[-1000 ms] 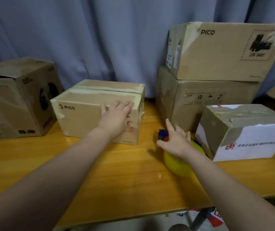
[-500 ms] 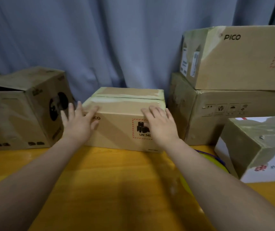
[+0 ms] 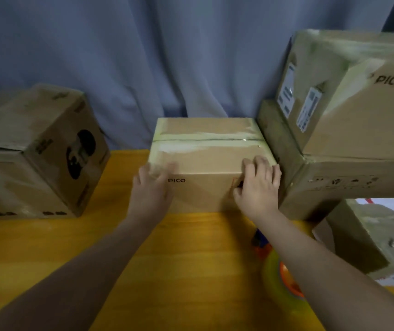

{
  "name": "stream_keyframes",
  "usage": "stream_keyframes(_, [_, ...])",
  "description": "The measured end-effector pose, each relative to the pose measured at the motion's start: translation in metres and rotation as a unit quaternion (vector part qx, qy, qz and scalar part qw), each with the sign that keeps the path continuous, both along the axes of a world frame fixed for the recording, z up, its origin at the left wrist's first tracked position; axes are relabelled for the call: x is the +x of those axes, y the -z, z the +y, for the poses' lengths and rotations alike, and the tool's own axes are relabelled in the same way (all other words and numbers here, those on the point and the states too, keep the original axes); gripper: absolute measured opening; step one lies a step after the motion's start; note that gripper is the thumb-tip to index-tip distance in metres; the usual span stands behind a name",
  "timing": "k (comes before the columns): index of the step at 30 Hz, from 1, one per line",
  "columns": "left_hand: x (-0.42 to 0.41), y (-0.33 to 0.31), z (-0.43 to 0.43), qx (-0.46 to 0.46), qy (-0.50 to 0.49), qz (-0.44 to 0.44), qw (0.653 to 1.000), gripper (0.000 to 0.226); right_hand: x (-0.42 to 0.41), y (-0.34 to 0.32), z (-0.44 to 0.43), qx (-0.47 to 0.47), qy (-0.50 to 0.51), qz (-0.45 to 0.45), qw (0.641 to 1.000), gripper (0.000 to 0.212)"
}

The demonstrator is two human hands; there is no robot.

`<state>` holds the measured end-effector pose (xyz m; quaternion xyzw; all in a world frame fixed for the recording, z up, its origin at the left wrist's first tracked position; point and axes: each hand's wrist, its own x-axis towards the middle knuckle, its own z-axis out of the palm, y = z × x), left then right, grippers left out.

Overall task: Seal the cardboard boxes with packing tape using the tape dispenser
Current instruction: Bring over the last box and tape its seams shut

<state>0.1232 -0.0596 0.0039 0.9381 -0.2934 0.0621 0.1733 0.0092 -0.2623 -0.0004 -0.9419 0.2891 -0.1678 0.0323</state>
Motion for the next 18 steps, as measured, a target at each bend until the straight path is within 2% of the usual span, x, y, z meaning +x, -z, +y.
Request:
stream_keyframes(3, [0.004,-0.032,0.008,0.085,0.024,0.053,0.995,0.056,0.0,-0.035,0.012,0.056,-0.029,0.081,0.995,0.061])
stream_keyframes(8, [0.007,-0.077,0.031,0.183,0.023,0.168,0.968,0.052,0.01,-0.086,0.048,0.2,-0.143,0.087,0.966,0.06])
stream_keyframes(12, [0.023,-0.105,0.082,0.158,0.005,0.147,0.976,0.05,0.028,-0.107,0.081,0.254,-0.183,0.079,0.946,0.065])
stream_keyframes(18, [0.105,-0.131,0.167,0.045,-0.072,0.074,0.994,0.051,0.077,-0.113,0.144,0.265,-0.197,0.069,0.941,0.059])
